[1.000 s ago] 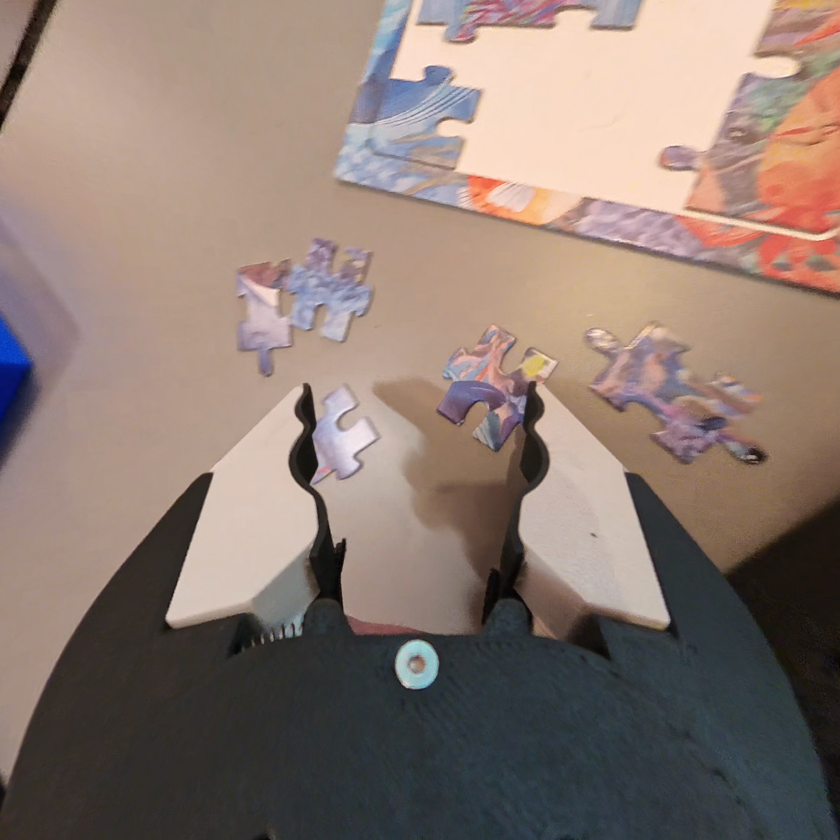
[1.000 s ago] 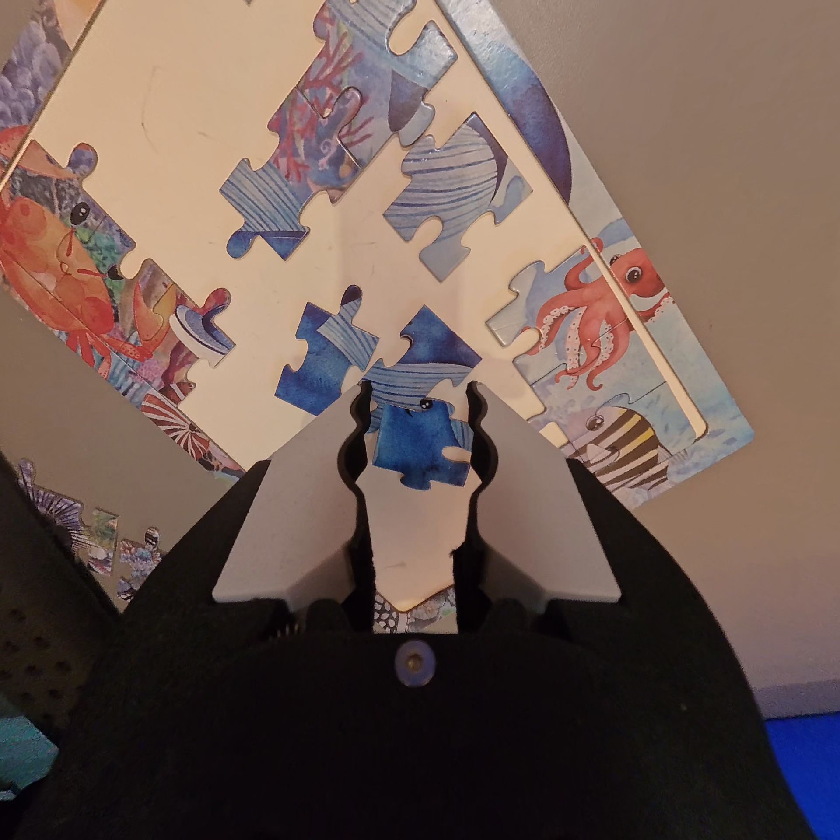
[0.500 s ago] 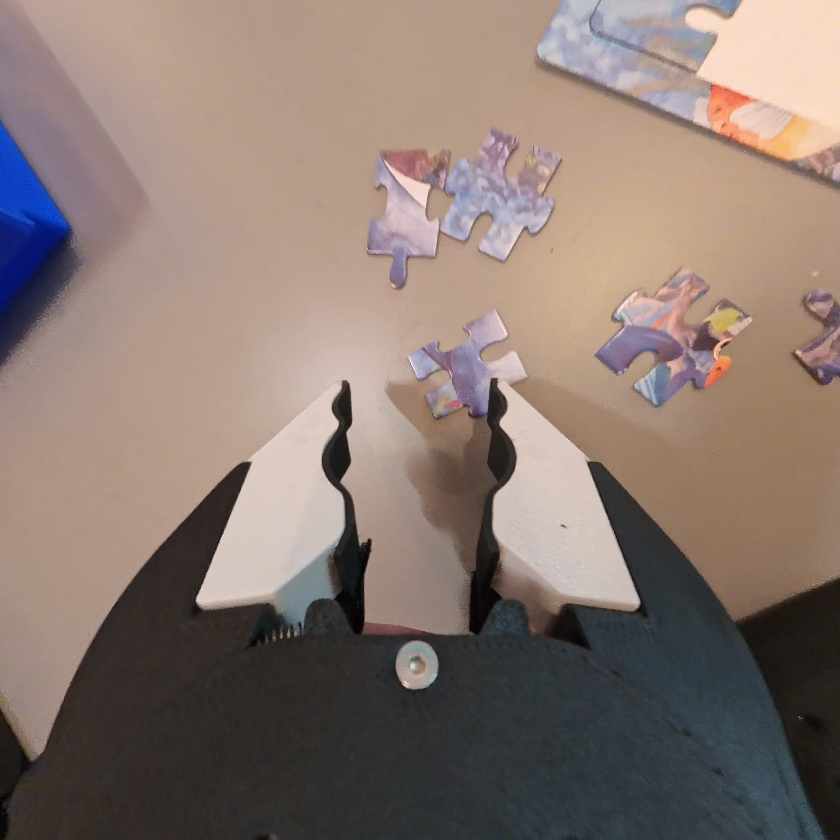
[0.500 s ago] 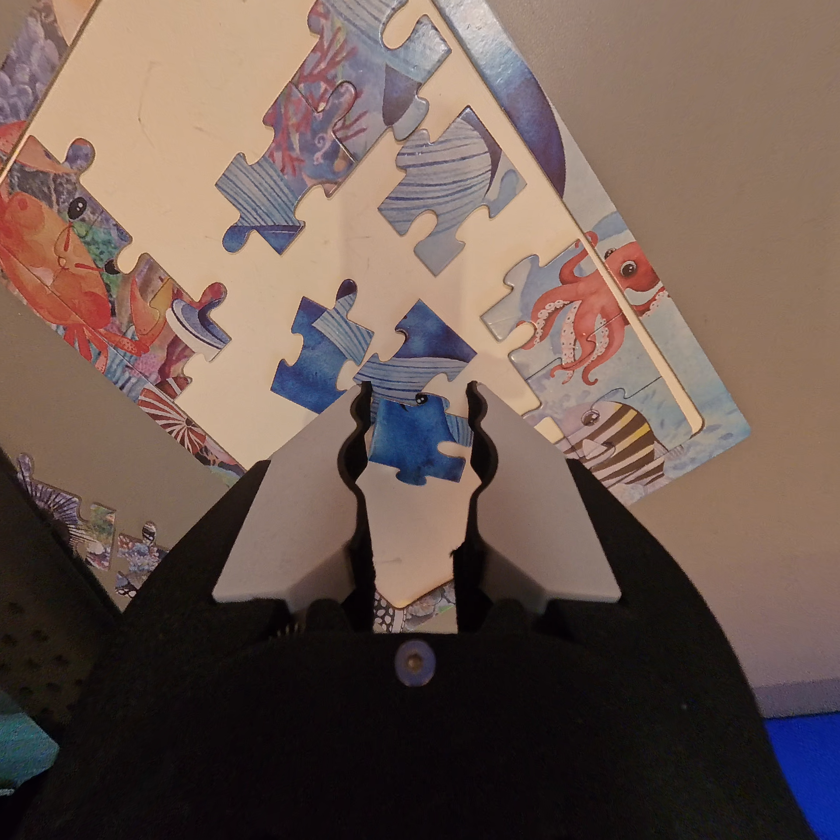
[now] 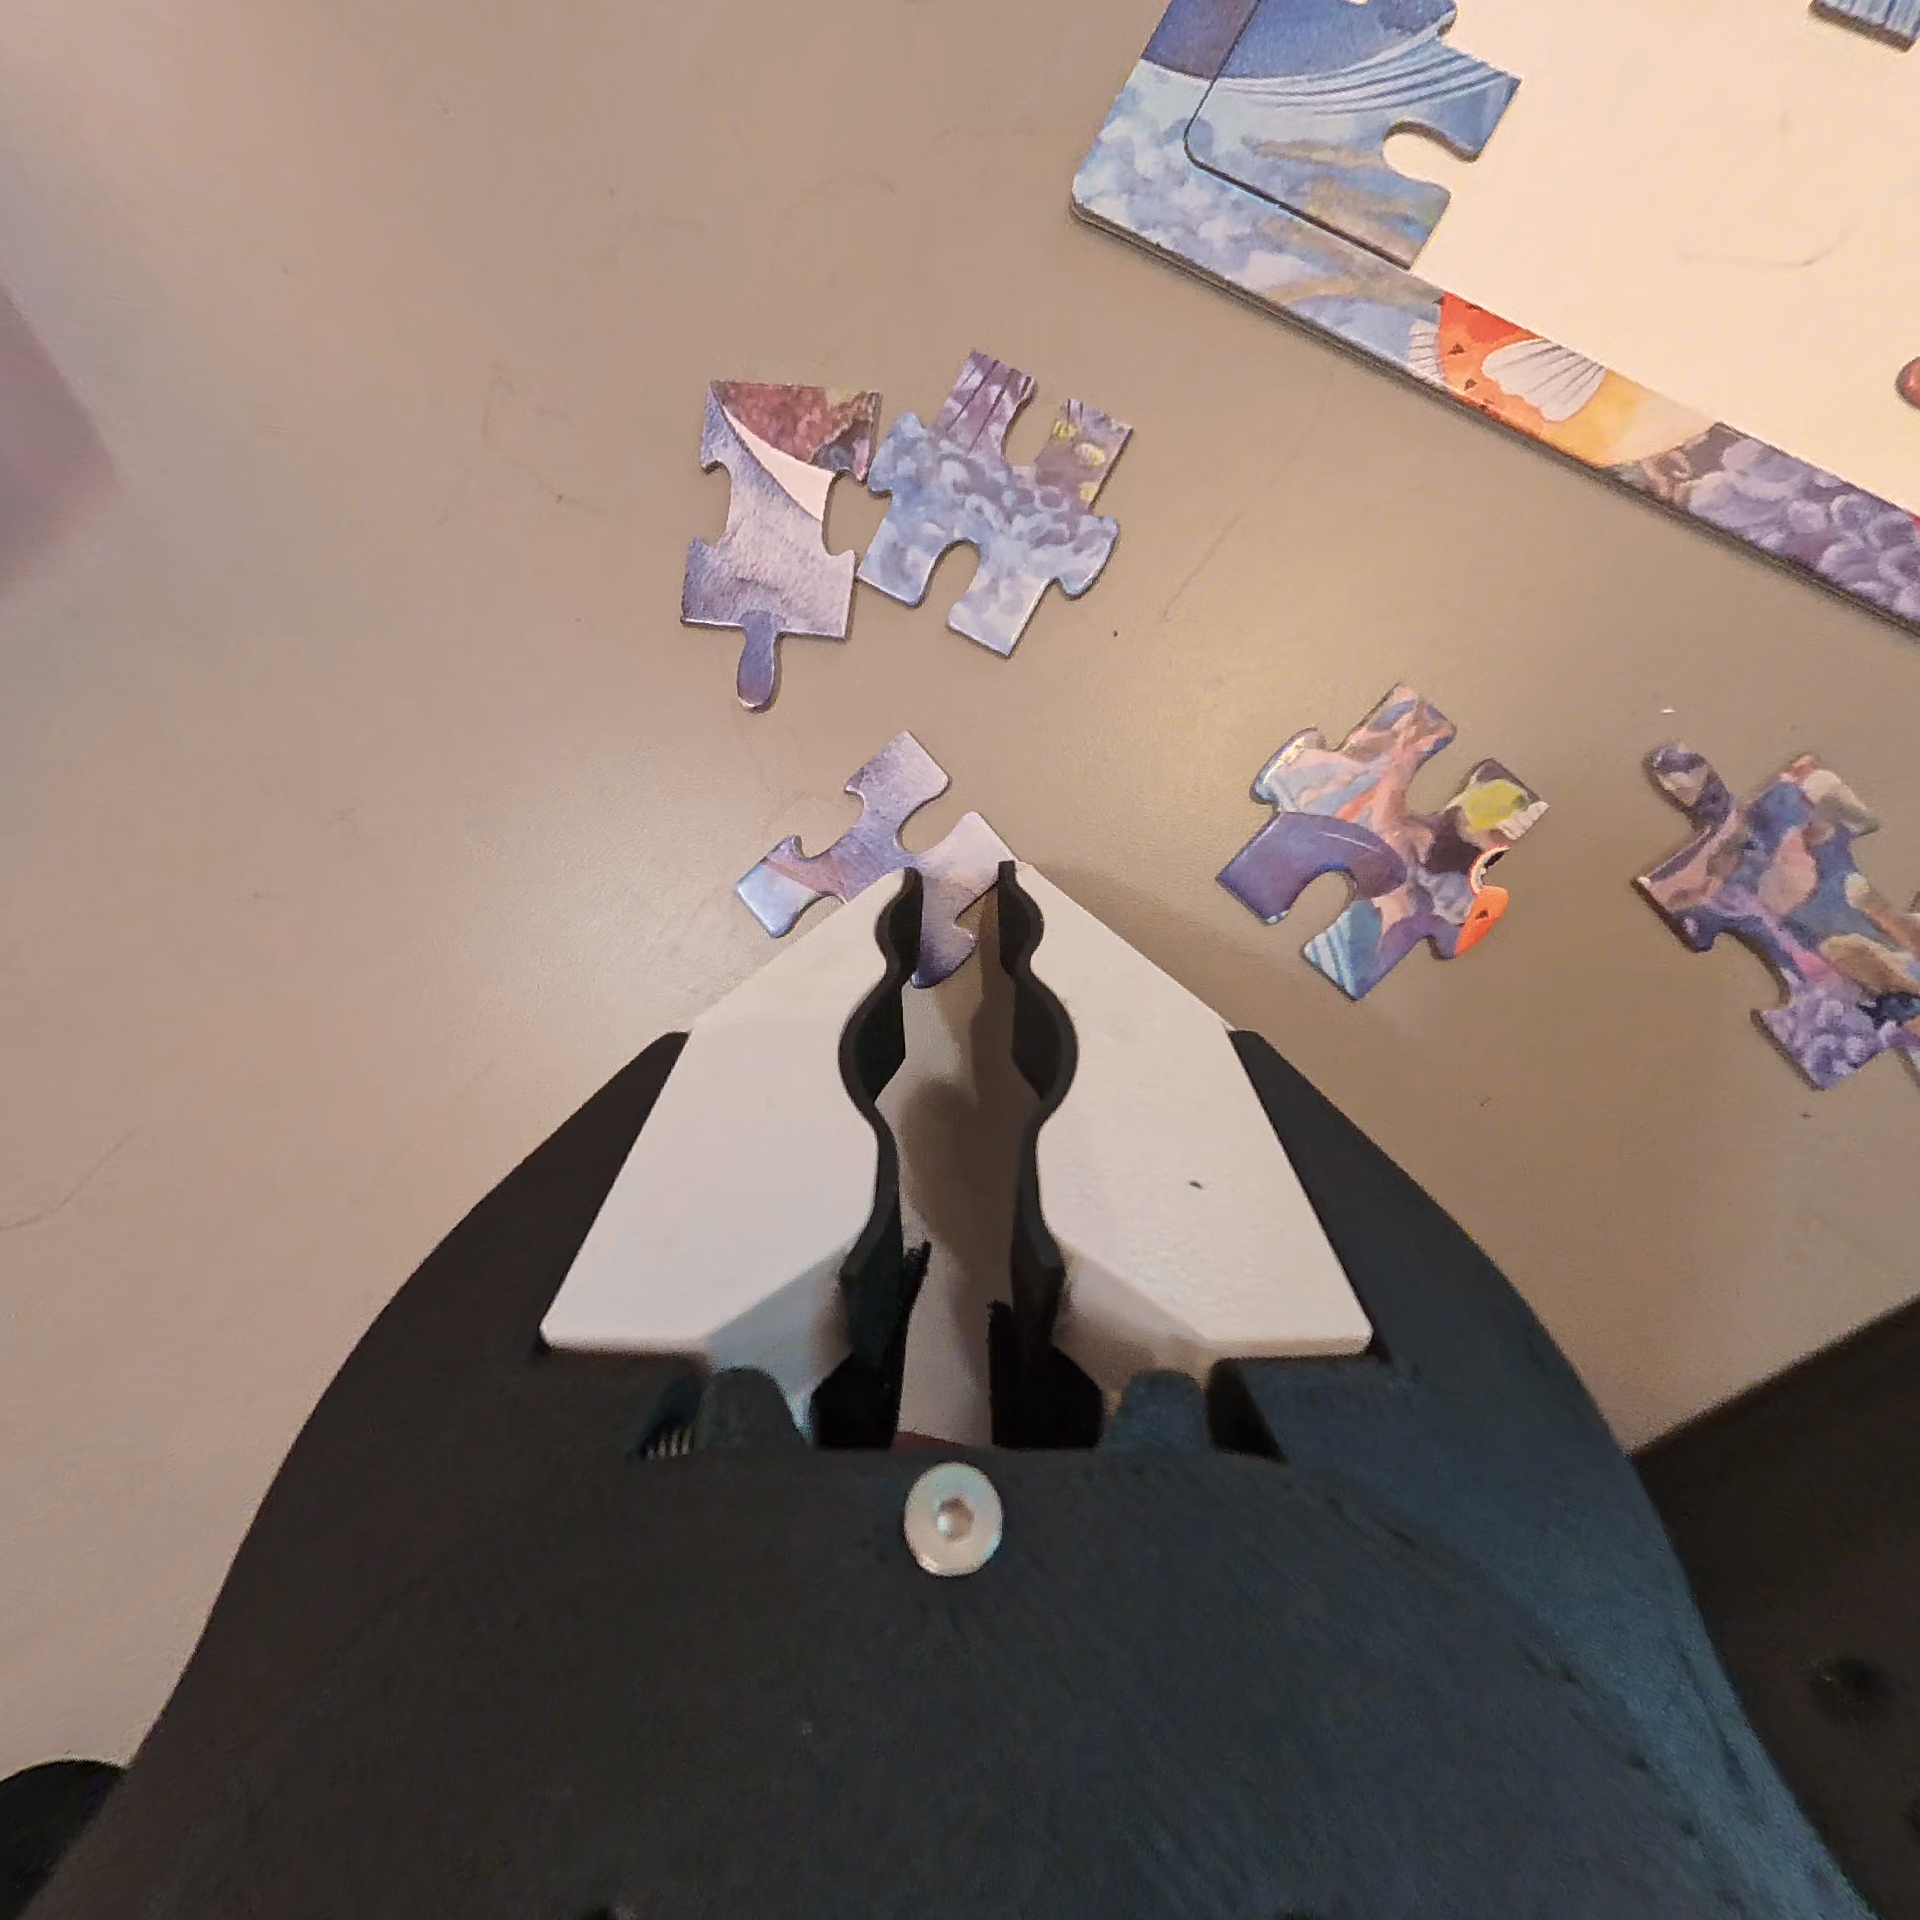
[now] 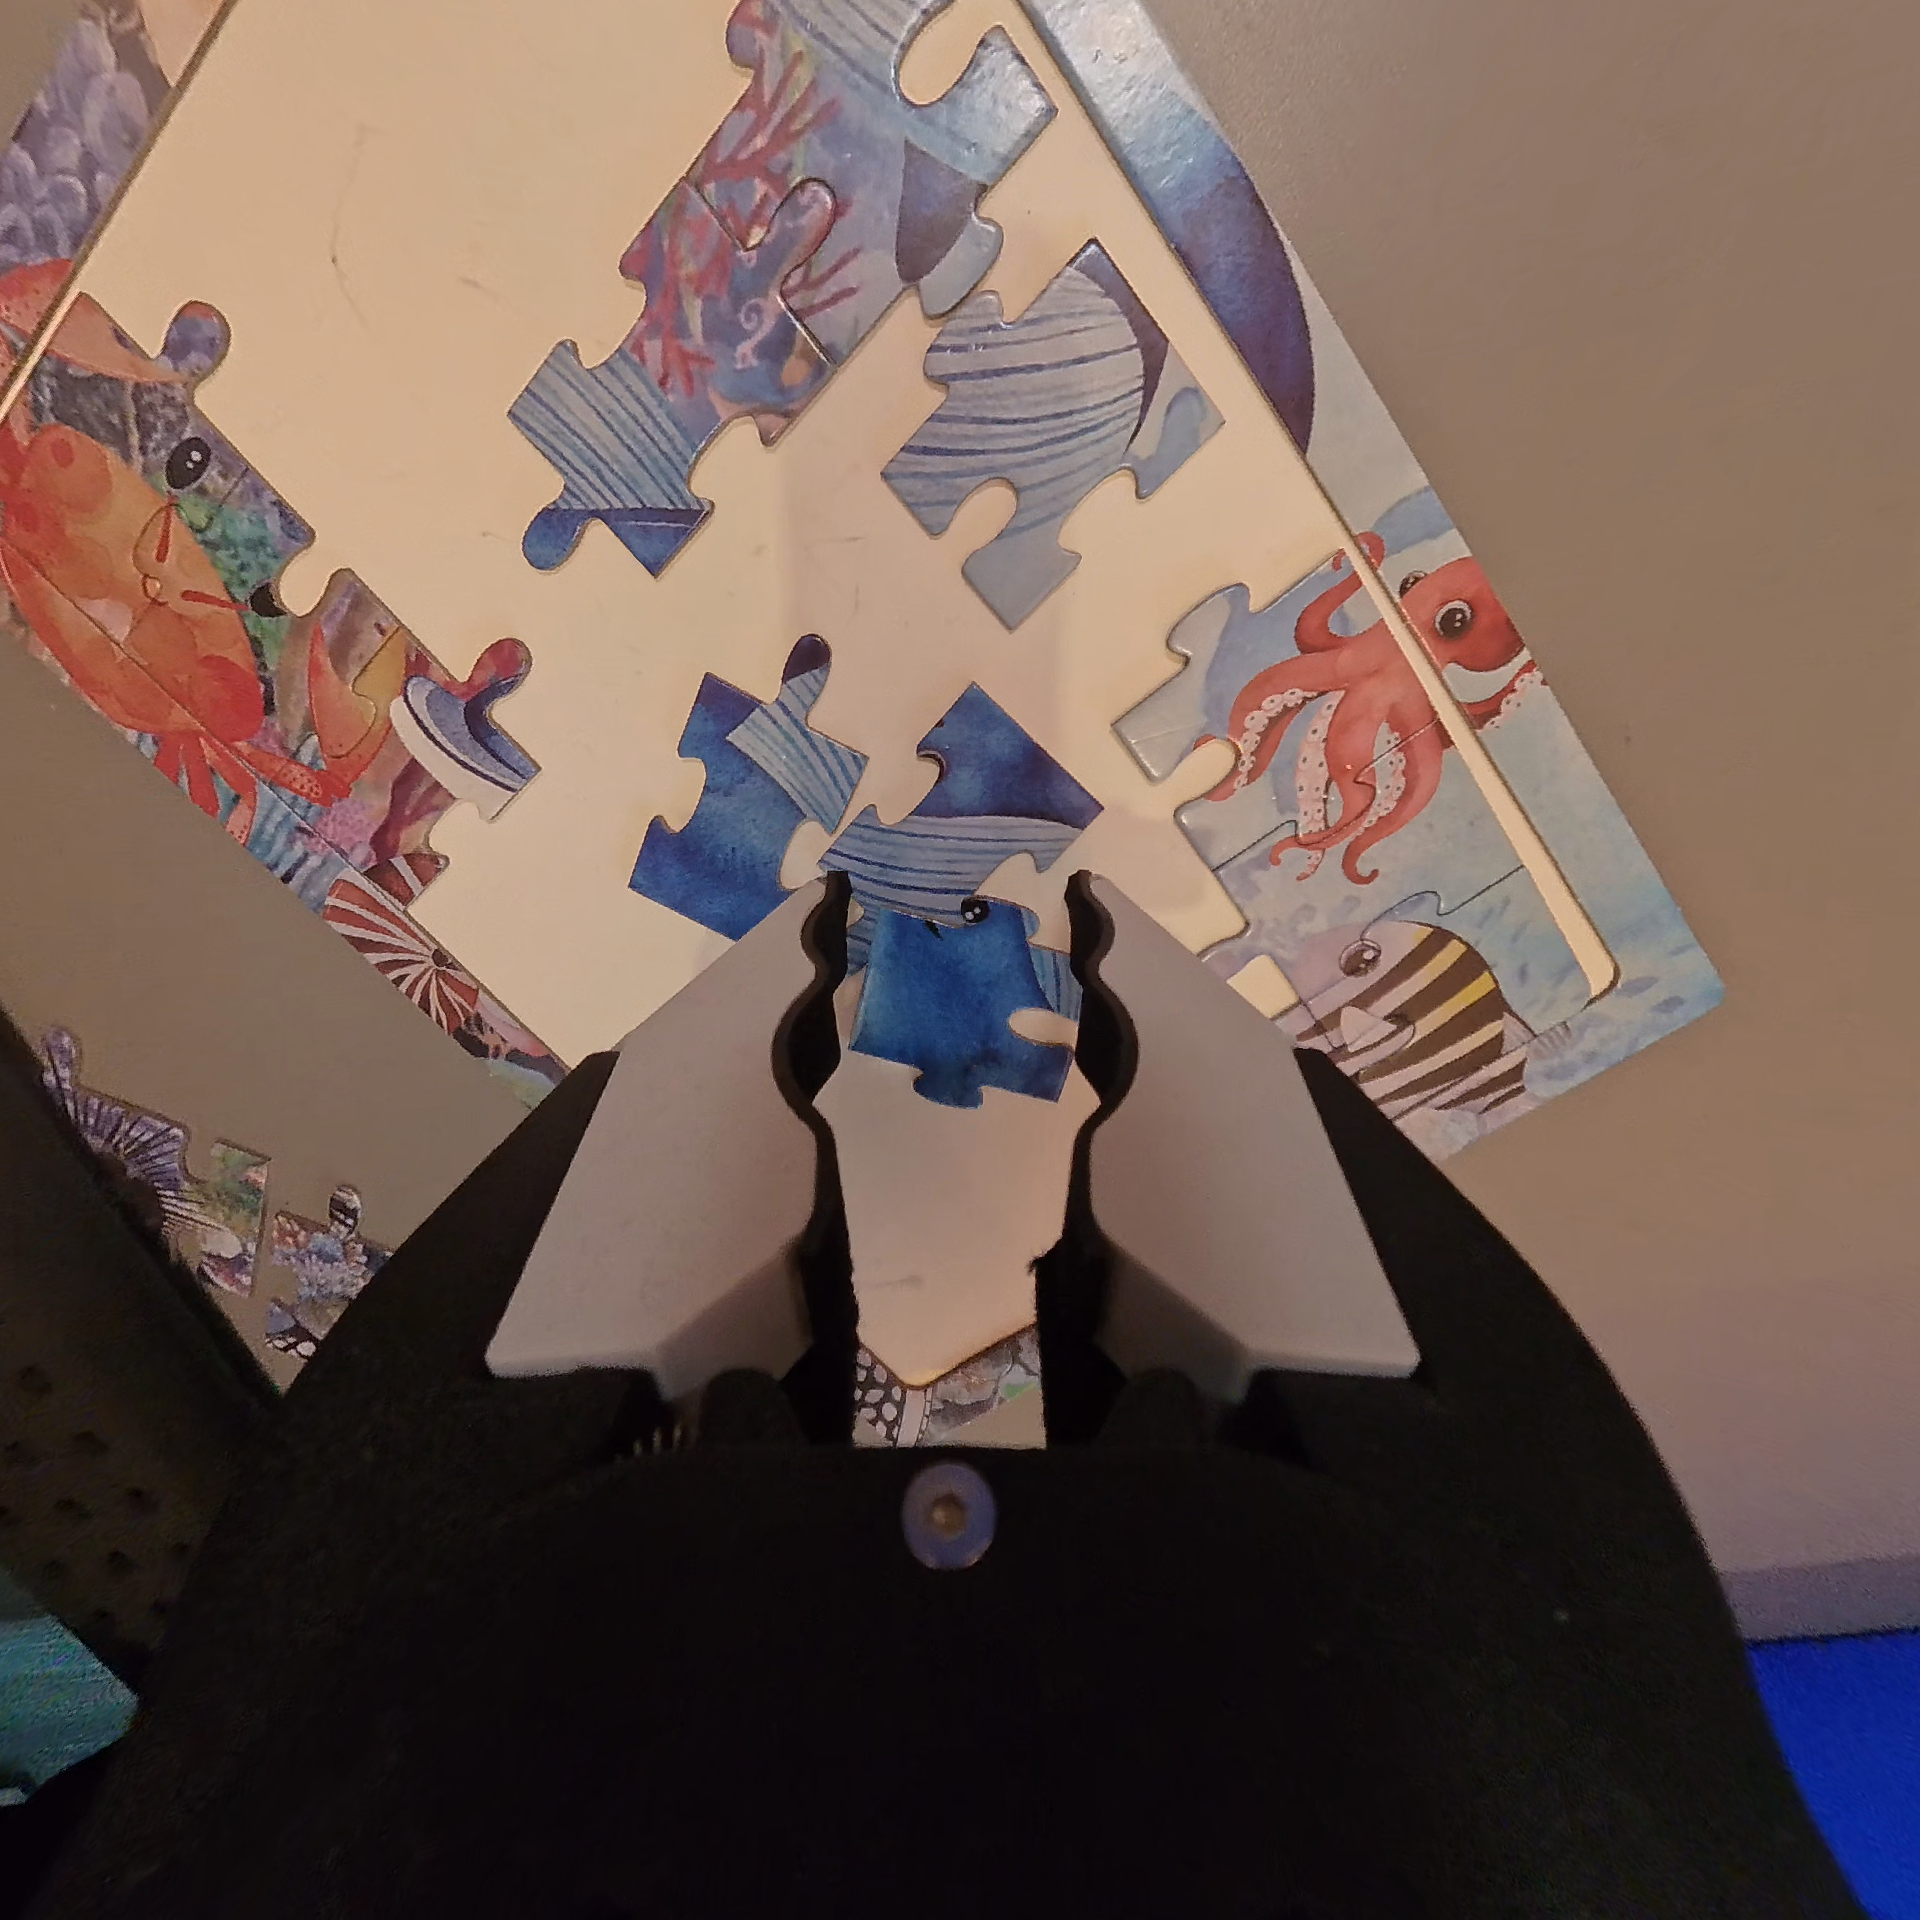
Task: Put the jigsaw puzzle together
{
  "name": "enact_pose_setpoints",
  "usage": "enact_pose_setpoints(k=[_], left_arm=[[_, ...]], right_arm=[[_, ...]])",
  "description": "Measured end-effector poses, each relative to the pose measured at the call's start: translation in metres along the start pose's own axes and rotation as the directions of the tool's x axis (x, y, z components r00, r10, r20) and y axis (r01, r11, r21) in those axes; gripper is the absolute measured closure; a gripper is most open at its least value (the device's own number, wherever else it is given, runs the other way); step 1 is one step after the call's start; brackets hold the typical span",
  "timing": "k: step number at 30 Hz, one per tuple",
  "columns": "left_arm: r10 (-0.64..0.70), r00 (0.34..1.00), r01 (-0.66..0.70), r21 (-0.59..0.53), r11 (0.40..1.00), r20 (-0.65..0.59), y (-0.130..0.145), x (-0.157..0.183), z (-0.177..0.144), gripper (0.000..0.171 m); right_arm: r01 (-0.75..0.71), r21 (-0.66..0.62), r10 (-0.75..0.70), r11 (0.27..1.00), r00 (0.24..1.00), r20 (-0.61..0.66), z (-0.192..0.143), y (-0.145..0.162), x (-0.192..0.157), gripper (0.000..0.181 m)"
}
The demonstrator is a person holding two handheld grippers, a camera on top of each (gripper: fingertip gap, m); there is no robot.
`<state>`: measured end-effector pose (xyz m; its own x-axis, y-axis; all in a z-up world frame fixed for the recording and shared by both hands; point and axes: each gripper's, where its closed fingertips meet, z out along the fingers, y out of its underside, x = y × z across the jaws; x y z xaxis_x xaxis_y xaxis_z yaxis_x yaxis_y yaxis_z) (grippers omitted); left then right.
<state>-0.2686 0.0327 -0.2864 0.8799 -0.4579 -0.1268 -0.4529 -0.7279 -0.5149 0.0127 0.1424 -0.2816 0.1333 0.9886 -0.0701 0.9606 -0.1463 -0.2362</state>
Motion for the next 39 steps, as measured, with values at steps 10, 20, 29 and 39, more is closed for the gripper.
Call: enact_pose_setpoints(k=[10,20,29,39], left_arm=[[0.027,0.999,-0.031,0.083,0.996,0.042,-0.040,-0.024,0.001,0.125],[-0.034,0.998,0.037,0.069,0.997,-0.045,-0.042,-0.039,0.031,0.131],[-0.054,0.995,0.062,0.101,0.993,-0.079,-0.045,-0.041,0.034,0.139],[0.029,0.997,-0.043,0.191,0.981,0.078,-0.070,-0.036,0.009,0.140]], right_arm=[[0.005,0.011,-0.005,1.000,1.000,-0.002,-0.004,0.000,0.000,0.140],[0.006,0.012,-0.006,1.000,1.000,0.003,-0.005,0.001,0.001,0.140],[0.014,0.014,-0.014,1.000,1.000,0.000,-0.007,0.000,-0.001,0.140],[-0.003,0.175,0.000,0.985,1.000,0.020,-0.024,-0.027,-0.004,0.138]])
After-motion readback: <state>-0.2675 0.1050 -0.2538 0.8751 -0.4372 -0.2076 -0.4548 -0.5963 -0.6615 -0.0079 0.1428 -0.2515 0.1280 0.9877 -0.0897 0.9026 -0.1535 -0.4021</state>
